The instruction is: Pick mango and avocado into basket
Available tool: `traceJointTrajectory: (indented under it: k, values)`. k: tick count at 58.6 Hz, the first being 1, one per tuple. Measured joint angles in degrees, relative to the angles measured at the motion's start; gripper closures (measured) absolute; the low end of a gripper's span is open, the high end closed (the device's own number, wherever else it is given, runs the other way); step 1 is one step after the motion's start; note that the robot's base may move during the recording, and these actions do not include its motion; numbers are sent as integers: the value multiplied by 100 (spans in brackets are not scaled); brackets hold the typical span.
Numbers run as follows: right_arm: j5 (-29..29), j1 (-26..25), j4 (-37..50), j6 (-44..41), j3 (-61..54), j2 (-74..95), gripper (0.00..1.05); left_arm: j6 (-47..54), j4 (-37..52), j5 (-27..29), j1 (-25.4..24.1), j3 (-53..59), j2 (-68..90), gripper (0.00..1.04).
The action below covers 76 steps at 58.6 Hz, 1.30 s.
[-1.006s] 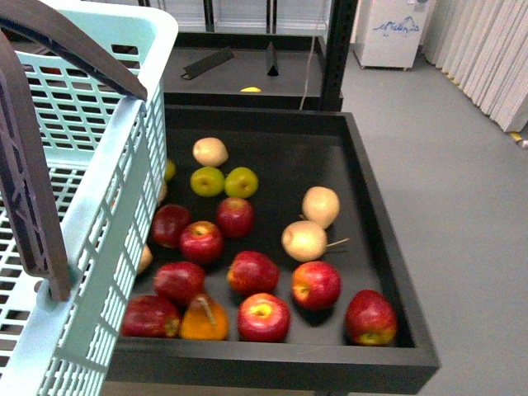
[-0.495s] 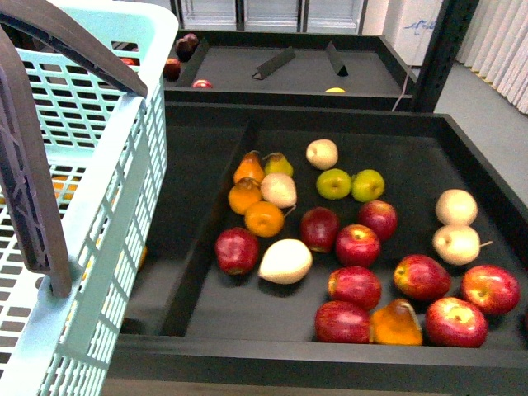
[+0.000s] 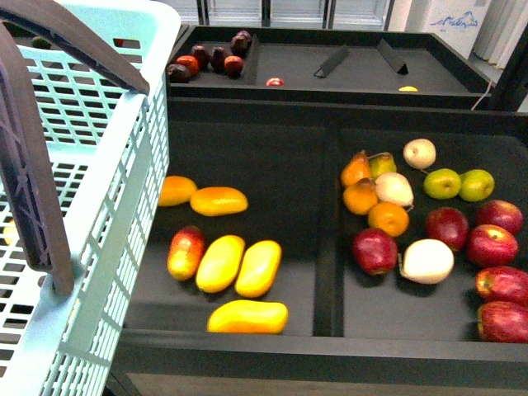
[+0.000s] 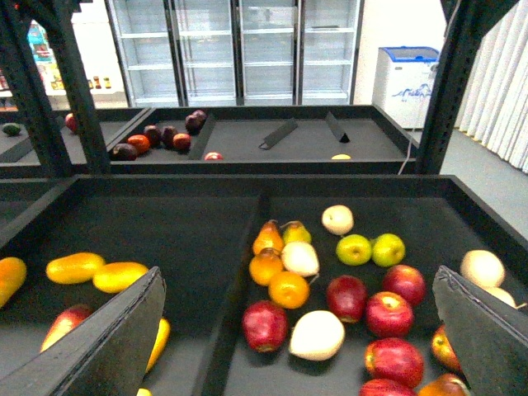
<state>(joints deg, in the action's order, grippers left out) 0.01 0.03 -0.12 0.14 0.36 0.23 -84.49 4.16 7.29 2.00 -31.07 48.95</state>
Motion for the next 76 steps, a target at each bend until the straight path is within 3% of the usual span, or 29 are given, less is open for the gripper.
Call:
traceJointTrajectory:
  k: [65,76]
  values:
    - [-42,-7,-7,-2,-2,0,8,28,0,11,-11,-7,7,99]
    - [-26,-7,-9,-2,-2,0,8,284,-273,254,-31,-109,74,99]
